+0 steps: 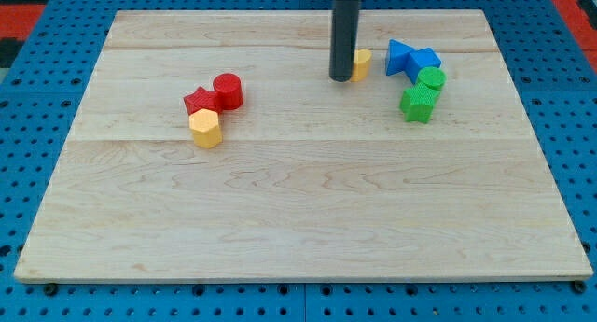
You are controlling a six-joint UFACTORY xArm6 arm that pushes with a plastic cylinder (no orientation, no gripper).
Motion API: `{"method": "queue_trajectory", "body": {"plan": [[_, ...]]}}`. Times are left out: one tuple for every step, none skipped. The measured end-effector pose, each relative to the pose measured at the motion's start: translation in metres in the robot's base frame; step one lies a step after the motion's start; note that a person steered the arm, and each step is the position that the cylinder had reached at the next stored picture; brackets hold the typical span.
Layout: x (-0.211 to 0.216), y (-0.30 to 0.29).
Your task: Place your arm at the top left of the red star
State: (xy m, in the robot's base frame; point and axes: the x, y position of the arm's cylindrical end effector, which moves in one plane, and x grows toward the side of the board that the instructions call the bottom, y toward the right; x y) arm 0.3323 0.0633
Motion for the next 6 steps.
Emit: {"method": "queue_trajectory", "body": {"plan": [[-0.001,0.004],[0.001,-0.046],[-0.016,-0.133],[-0.043,-0.207],[-0.036,-0.289],[-0.001,-0.310]]}}
